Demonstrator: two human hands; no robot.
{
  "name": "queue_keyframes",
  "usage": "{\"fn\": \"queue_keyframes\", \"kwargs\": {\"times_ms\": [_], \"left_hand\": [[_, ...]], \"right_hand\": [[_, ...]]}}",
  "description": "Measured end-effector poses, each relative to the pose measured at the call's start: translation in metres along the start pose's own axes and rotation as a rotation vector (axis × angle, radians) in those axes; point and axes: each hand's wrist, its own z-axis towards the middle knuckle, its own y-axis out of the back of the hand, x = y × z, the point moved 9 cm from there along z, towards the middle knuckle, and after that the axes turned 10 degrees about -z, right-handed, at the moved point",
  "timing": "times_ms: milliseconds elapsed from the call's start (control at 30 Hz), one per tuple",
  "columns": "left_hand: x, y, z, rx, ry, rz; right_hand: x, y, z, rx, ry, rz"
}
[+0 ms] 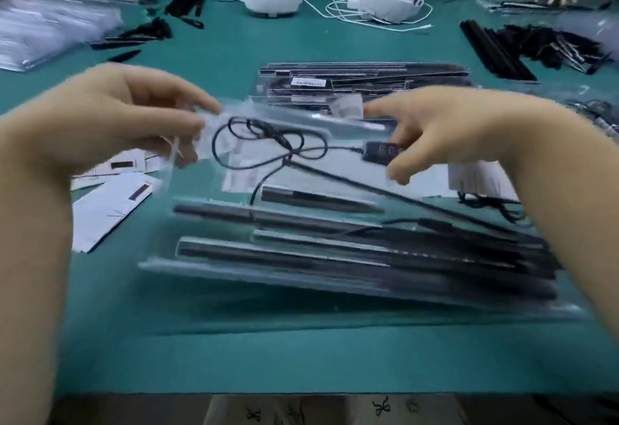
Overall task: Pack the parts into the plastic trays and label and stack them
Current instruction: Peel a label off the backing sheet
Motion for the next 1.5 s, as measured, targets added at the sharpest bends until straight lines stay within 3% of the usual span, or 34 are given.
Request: {"fn": "queue_keyframes", "kwargs": {"times_ms": [100,233,300,367,600,800,1000,1100,1167,1233,1367,1500], "left_hand": [[-0.018,0.011,0.003,-0.180,-0.179,-0.150],[-0.039,0.021,0.005,-0.451,-0.362,-0.168],[-0.047,0.017,0.002,-0.506,-0.412,-0.076],[-0.047,0.003,-0.004,-0.489,-0.416,0.099],[-0.018,-0.051,-0.013,-0.140,-0.300,0.605],[0.020,-0.070,-0.021,0.121,-0.130,0.492],[0.035,-0.083,-0.024,0.185,-0.102,0.462],[0.040,-0.085,-0.025,0.208,-0.080,0.470],[0.038,-0.086,-0.024,0.197,-0.073,0.449],[0.028,-0.086,-0.020,0.080,-0.101,0.358],[0.013,-0.084,-0.015,-0.276,-0.134,0.130],[0.020,-0.079,-0.016,-0.428,-0.100,-0.034]], "right_hand": [[0.007,0.044,-0.011,-0.181,-0.014,-0.109],[0.026,0.090,-0.034,-0.564,0.015,-0.396],[0.037,0.094,-0.046,-0.756,0.013,-0.588],[0.033,0.082,-0.052,-0.848,-0.057,-0.666],[0.022,-0.007,-0.064,-0.752,-0.018,-0.616],[0.013,-0.038,-0.075,-0.620,-0.009,-0.489],[0.007,-0.049,-0.077,-0.571,0.020,-0.523],[-0.001,-0.043,-0.076,-0.495,0.003,-0.028],[-0.007,-0.038,-0.073,-0.592,-0.022,0.377],[-0.006,-0.040,-0.066,-0.694,-0.066,0.600],[0.005,-0.059,-0.041,-0.673,-0.170,0.856],[0.009,-0.070,-0.021,-0.574,-0.224,0.899]]}}
